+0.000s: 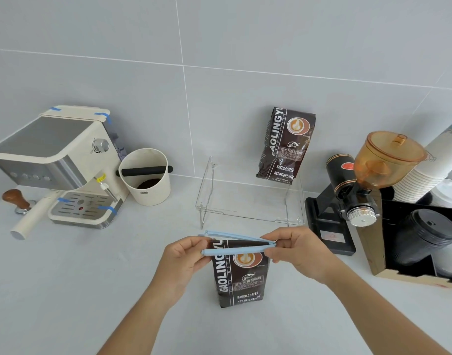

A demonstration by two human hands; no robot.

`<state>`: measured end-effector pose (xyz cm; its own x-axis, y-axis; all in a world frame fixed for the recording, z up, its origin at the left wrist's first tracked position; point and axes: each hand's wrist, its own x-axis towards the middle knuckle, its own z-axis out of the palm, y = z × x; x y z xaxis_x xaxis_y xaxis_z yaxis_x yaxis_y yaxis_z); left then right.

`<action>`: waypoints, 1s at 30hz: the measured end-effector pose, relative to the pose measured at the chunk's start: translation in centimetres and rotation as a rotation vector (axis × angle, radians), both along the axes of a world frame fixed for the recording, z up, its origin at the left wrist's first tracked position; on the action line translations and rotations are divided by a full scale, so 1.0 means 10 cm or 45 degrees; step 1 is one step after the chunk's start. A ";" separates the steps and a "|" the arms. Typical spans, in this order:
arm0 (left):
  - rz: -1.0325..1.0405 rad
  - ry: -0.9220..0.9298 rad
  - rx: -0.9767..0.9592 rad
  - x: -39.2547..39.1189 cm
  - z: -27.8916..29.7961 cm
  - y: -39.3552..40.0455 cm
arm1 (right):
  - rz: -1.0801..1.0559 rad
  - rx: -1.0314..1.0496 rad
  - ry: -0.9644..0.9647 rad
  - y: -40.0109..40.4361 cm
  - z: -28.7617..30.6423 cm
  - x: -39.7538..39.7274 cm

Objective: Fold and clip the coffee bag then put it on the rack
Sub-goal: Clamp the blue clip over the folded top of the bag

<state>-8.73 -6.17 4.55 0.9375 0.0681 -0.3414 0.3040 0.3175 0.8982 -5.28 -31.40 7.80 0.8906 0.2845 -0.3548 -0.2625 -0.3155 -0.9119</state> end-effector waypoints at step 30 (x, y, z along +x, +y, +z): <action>-0.461 -0.425 1.072 0.14 0.09 0.26 | 0.078 -0.401 -0.383 0.05 -0.01 -0.08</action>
